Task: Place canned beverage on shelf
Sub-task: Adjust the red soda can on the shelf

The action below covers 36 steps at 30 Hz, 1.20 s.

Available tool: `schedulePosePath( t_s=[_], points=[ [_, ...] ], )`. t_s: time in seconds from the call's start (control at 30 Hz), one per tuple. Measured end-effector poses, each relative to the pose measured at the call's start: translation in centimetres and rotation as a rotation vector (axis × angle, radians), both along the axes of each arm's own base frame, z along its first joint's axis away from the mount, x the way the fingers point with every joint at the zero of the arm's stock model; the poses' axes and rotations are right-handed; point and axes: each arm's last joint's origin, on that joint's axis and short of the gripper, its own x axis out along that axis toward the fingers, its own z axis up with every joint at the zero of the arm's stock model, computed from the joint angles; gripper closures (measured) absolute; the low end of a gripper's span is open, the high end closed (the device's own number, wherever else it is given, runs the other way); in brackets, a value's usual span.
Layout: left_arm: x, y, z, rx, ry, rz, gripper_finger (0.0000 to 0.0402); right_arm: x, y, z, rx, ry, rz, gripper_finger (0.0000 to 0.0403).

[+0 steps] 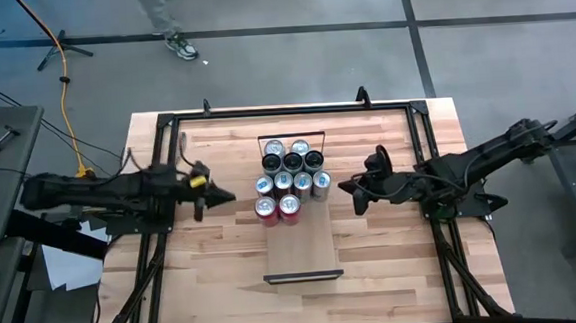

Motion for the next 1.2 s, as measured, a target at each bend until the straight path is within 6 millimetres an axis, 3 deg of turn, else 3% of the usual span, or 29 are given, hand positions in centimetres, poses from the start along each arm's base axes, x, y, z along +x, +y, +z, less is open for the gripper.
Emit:
schedulePosePath(
  t_s=[0.13,0.43,1.2],
  points=[
    [0.7,-1.7,-1.4,0.010,0.125,-0.054,0.0401,-0.2,-0.1,0.0,-0.011,0.009,-0.011,0.0403],
    [2.2,-4.5,-3.2,0.155,0.197,0.076,0.0401,-0.3,-0.1,-0.2,-0.031,0.031,-0.006,0.0403],
    [5.2,-5.4,-5.1,0.199,0.170,0.105,0.0401,-0.3,-0.2,-0.2,-0.043,0.037,-0.021,0.0403]
  ],
)
